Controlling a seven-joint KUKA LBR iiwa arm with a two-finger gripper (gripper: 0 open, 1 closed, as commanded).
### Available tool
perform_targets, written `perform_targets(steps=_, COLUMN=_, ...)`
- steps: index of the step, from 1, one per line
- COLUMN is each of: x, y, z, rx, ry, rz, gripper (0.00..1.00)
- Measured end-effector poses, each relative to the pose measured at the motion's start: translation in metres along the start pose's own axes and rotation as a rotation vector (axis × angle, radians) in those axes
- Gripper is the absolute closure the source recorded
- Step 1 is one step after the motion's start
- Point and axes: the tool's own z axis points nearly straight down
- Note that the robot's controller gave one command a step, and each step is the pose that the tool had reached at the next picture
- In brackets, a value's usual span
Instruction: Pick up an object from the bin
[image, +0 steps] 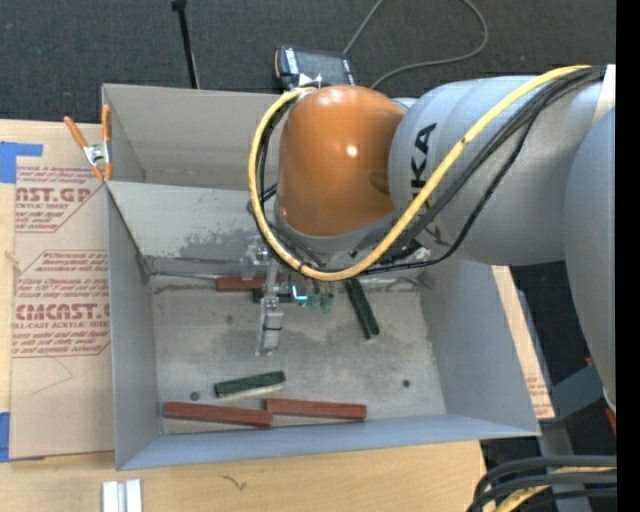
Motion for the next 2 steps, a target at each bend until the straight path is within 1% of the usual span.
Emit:
perform_targets(steps=1, x=0.0524, y=0.0253, z=0.1635, rx=0.001, ry=0.002, rz=-0.136, gripper=0.0)
perform_targets(steps=2, x=0.0494, y=0.0251, z=0.157, rx=0.0, ry=-0.003, rz=-0.134, gripper=1.0)
